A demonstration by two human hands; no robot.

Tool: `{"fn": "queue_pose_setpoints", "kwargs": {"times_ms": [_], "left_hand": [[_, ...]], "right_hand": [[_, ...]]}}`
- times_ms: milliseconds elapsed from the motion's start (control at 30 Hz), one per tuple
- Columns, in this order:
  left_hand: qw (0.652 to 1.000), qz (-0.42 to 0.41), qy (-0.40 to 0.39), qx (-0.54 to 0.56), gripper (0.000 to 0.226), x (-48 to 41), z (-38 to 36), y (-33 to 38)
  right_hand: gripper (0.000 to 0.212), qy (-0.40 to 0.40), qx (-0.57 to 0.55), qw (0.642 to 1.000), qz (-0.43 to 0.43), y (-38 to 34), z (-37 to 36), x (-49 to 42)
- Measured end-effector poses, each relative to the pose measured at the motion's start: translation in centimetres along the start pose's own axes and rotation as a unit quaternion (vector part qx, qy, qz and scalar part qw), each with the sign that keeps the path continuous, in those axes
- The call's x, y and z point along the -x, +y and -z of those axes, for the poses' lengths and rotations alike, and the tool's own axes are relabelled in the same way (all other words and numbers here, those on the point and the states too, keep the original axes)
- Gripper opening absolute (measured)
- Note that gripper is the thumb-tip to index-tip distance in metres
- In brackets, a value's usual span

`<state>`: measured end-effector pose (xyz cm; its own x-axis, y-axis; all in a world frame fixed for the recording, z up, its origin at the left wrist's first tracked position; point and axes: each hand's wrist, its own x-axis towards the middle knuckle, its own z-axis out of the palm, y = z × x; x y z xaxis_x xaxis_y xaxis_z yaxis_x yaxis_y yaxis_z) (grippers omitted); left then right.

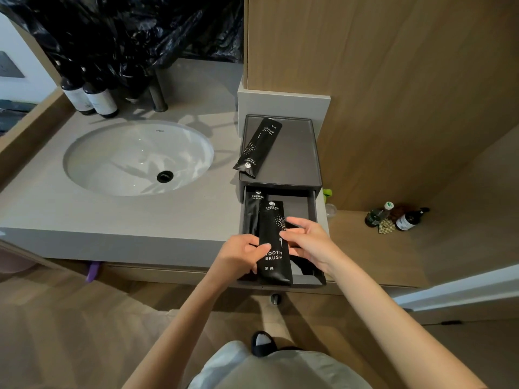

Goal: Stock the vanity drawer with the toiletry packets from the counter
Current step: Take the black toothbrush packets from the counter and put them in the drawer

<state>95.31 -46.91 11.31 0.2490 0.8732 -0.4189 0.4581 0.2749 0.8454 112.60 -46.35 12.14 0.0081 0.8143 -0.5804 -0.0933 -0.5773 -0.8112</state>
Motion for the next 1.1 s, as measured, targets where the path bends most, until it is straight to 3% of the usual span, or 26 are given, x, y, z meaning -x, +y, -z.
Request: {"fn": "queue_pose_setpoints", "kwargs": {"times_ms": [167,267,367,467,600,767,867,1100], "left_hand": [[0.993,-0.016,0.071,-0.096,0.026,-1.9,-0.2,0.9],[0.959,-0.065,0.136,-0.239,0.033,-1.8,0.0,1.3],[0.937,-0.107,0.177,-0.282,0.039,-2.0,0.6,0.7],[0.934,-0.115,0.206,-0.267,0.049,-2.4,1.1,-0.4],[0.961,-0.077,0.181,-0.193,0.063,-2.9,1.8,-2.0],[0.981,-0.058,0.149,-0.109,0.057,-2.8,2.2,-1.8],[0.983,-0.07,0.14,-0.096,0.053,-3.0,2.2,-1.8],[0.987,-0.055,0.133,-0.066,0.052,-3.5,2.6,-2.2]], "right_hand": [[0.053,0.042,0.036,0.998,0.014,0.5,-0.4,-1.8],[0.051,0.067,0.049,0.996,0.022,0.7,-0.5,-2.6],[0.053,0.081,0.066,0.994,0.031,1.3,-0.6,-3.4],[0.056,0.099,0.13,0.986,0.046,2.1,-0.6,-4.1],[0.056,0.123,0.237,0.961,0.077,2.3,-0.7,-4.1],[0.057,0.116,0.37,0.91,0.144,2.3,-0.8,-3.8],[0.063,0.088,0.445,0.874,0.175,1.9,-0.5,-3.5],[0.092,-0.037,0.468,0.87,0.147,1.3,0.2,-3.2]]}}
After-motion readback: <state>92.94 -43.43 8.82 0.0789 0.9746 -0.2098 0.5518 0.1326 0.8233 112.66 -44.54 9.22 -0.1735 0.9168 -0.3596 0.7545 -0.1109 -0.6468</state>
